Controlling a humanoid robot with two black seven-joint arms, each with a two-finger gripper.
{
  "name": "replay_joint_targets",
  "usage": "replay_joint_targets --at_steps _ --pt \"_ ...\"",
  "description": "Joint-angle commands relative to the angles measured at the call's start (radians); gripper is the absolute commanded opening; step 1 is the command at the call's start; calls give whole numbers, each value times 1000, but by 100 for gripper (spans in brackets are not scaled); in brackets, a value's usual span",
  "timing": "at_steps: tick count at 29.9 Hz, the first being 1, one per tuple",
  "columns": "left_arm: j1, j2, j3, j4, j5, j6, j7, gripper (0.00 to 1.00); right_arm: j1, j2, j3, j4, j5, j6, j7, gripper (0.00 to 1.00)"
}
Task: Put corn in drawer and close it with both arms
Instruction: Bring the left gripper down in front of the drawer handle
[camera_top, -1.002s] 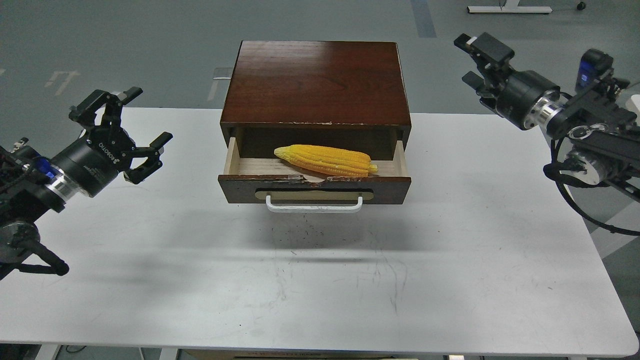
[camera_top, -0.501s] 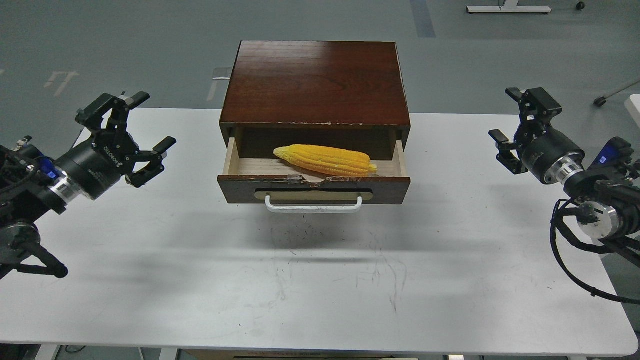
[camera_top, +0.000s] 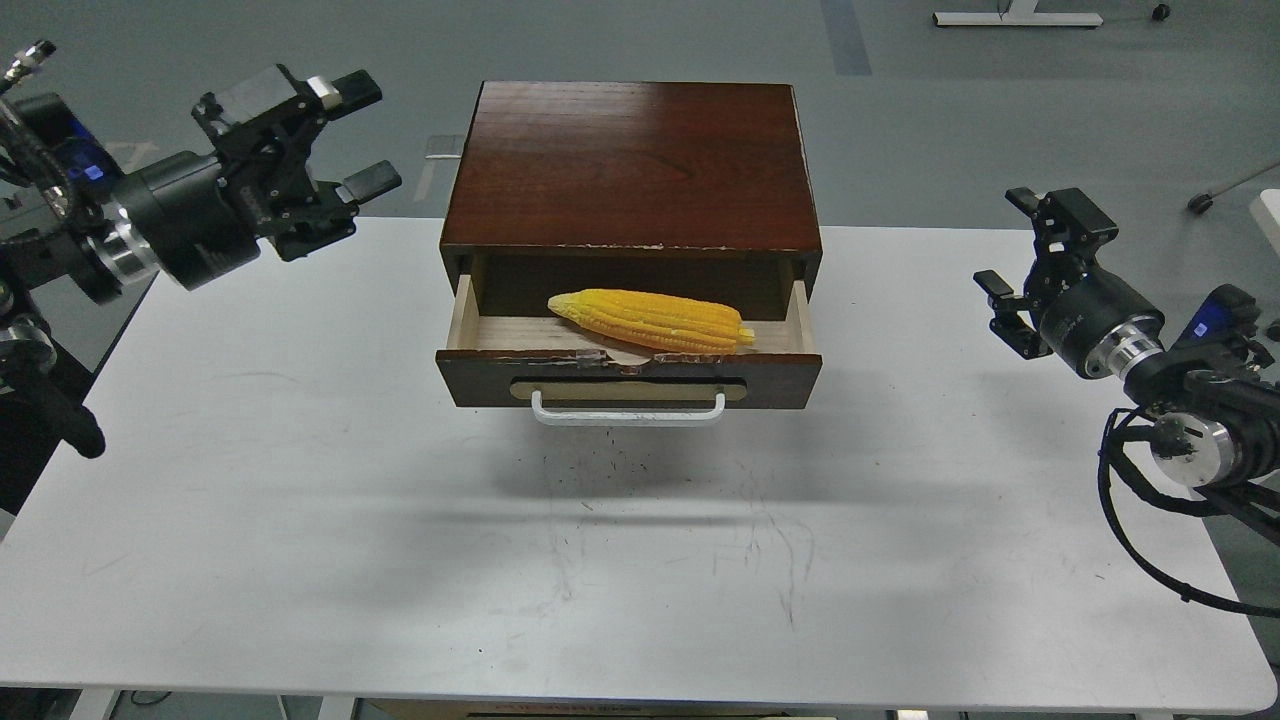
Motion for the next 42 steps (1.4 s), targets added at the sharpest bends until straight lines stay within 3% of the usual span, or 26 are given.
replay_joint_targets --at_steps 1,3,6,7,8,10,13,22,38,42 --pt "-2 -30 -21 -133 210 0 0 94 -16 -3 0 0 -2 0 0 99" --pt "-2 -42 -21 -167 276 0 0 90 -25 -3 0 2 -2 0 0 99" --pt "1 -83 -20 -216 403 24 0 60 -30 -3 0 2 -2 0 0 99" --pt "1 -100 -17 -225 452 35 0 38 -31 -2 0 2 -2 0 0 99" --pt "1 -109 -15 -230 478 41 0 29 -35 -2 0 2 -2 0 0 99" --pt "7 -125 -8 -237 552 46 0 12 -36 -2 0 2 -4 0 0 99" --pt "31 -134 9 -246 627 46 0 0 -36 -2 -2 2 -5 0 0 99" --pt "143 -143 40 -254 797 47 0 0 -42 -2 -2 3 -8 0 0 99" --pt "344 -188 23 -227 643 90 0 0 -58 -2 -2 2 -8 0 0 99" --pt "346 -226 25 -187 613 93 47 0 -59 0 -2 2 -8 0 0 99"
